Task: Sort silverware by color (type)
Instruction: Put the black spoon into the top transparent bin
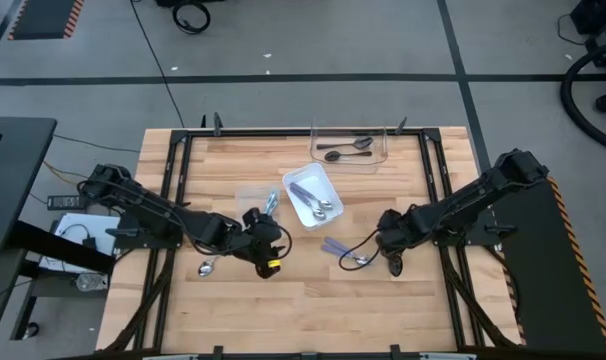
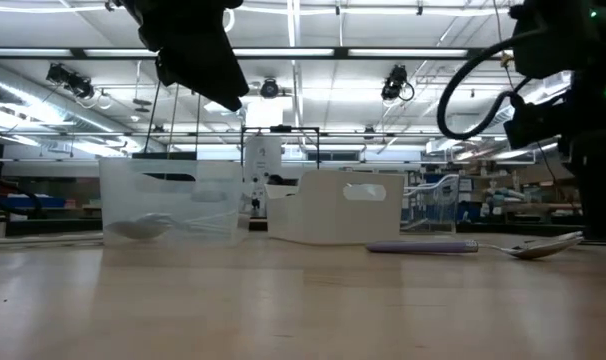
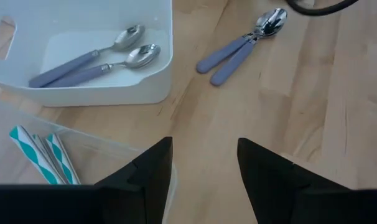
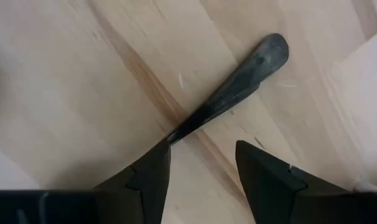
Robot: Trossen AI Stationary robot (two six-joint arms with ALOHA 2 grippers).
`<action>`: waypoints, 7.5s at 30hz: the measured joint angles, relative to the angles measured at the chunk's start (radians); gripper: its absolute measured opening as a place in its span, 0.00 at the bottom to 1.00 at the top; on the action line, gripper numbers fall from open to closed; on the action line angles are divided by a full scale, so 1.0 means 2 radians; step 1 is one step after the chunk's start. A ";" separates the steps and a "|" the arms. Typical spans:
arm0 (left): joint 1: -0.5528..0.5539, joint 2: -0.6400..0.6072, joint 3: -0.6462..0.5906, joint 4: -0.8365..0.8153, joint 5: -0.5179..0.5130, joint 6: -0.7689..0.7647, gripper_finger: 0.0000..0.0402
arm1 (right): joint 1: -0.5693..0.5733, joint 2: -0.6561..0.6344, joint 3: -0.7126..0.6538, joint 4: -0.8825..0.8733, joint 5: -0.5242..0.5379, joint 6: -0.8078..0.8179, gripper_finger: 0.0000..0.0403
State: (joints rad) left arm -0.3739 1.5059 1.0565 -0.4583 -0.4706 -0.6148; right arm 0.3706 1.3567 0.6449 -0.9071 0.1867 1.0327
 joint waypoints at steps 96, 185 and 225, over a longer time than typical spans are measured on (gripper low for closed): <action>-0.009 0.000 0.000 -0.013 0.001 0.003 0.47 | 0.067 0.017 -0.002 0.157 -0.009 0.028 0.37; -0.052 0.000 0.000 0.111 -0.150 -0.029 0.47 | -0.313 -0.092 0.111 0.099 -0.018 -0.478 0.06; -0.074 0.000 0.000 0.108 -0.146 -0.053 0.47 | -0.505 0.123 0.164 0.291 0.023 -0.669 0.20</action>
State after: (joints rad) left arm -0.5217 1.5063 1.0561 -0.2417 -0.7620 -0.7216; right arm -0.6388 1.6028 0.9724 -0.3257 0.2324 -0.3054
